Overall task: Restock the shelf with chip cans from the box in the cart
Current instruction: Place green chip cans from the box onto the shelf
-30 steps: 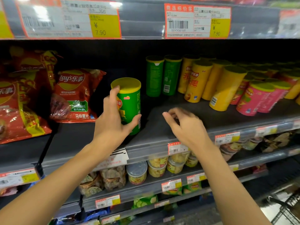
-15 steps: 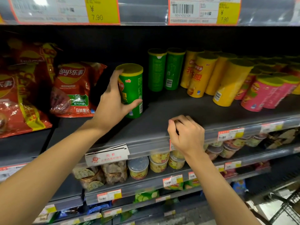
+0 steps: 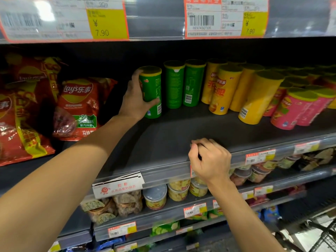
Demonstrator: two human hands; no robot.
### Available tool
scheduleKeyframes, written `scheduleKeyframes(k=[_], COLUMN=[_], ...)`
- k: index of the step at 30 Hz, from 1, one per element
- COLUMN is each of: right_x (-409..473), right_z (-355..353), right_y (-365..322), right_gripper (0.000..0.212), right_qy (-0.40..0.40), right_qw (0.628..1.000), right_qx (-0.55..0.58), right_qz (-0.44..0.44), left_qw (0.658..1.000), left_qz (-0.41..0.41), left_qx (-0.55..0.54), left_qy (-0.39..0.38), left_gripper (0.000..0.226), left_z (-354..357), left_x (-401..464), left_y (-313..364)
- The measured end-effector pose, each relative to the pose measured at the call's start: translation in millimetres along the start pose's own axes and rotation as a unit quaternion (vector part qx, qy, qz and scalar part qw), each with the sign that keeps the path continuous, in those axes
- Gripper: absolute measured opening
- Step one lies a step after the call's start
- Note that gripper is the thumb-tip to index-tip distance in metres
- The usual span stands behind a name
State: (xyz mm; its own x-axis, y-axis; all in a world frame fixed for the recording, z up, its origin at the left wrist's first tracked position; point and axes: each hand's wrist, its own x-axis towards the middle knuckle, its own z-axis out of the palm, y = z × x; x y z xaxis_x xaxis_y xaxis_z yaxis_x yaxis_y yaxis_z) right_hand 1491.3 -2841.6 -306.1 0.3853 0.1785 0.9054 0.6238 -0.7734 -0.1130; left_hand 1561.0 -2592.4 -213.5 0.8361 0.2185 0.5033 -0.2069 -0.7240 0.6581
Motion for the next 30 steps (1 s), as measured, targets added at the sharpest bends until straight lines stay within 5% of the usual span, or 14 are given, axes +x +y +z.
scheduleKeyframes(k=[16, 26, 30], right_x=[0, 2, 5], right_z=[2, 1, -1], right_y=[0, -2, -4], right_gripper=[0.045, 0.035, 0.039], right_qy=[0.002, -0.018, -0.046], right_qw=[1.000, 1.000, 0.998], right_qx=[-0.003, -0.018, -0.011], right_qz=[-0.001, 0.011, 0.028], left_qw=[0.999, 0.990, 0.976], left_qz=[-0.022, -0.038, 0.064], left_qx=[0.025, 0.133, 0.193], left_qy=[-0.011, -0.036, -0.074], left_gripper=[0.100, 0.108, 0.088], left_z=[14, -9, -13], left_x=[32, 7, -42], left_y=[-2, 26, 57])
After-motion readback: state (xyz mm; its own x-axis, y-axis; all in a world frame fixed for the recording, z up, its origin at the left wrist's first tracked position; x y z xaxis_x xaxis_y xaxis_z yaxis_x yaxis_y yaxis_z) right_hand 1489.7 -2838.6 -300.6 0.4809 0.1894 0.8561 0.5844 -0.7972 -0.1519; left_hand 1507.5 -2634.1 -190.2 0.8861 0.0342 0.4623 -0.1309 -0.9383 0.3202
